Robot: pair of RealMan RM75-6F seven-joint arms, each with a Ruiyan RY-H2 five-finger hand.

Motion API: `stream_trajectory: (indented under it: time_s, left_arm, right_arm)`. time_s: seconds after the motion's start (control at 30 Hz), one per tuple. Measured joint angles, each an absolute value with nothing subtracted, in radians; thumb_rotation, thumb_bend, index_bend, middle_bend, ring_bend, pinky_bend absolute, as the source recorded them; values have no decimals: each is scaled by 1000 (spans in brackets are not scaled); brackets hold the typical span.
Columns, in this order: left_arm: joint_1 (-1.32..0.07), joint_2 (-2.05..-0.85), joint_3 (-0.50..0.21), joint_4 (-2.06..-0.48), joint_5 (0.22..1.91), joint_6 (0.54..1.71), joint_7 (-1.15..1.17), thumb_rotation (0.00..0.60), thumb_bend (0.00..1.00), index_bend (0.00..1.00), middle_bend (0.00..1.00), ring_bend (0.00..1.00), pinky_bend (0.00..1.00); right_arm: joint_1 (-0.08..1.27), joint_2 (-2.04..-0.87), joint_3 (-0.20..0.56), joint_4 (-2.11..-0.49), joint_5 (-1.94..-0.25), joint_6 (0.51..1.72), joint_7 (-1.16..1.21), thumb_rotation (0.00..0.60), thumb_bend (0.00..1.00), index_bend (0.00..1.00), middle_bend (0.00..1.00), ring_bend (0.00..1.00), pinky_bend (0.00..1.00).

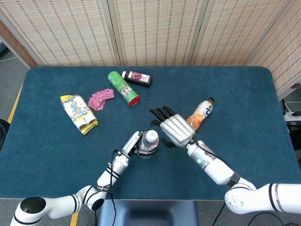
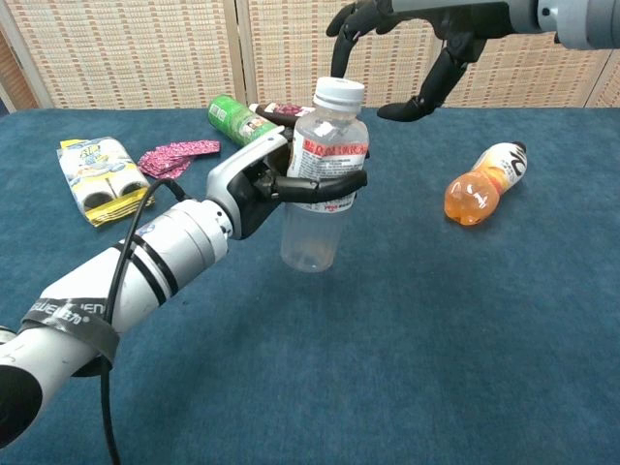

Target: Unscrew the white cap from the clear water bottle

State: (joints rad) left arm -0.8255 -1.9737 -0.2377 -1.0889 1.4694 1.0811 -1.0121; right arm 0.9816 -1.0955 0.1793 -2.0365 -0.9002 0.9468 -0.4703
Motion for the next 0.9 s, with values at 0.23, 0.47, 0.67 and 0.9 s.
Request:
stream_trajectory:
  time_s: [0.23, 0.47, 0.67, 0.9]
  left_arm:
    - [-832, -1982, -249, -1077, 1449, 1062, -1021, 600, 842, 757, 890, 536, 404]
    - [-837, -1983, -251, -1066, 1450, 1059, -1034, 600, 855, 756, 894, 537, 404]
    - [-843, -1982, -243, -1056, 1464, 1059, -1042, 600, 889, 755, 900, 542, 404]
    - [-845, -1985, -234, -1049, 1478, 1080, -1049, 600, 936, 755, 915, 567, 440]
  right_arm:
    - [974, -1075, 170, -2048, -938, 922, -450, 600, 294, 296, 0, 0, 0]
    - [971, -1063, 166, -2061, -951, 909, -438, 600, 294, 301, 0, 0, 0]
    - [974, -1062, 165, -2064, -953, 899, -435, 600, 294, 309, 0, 0, 0]
    - [984, -1071, 167, -2067, -957, 890, -434, 600, 294, 385, 0, 0, 0]
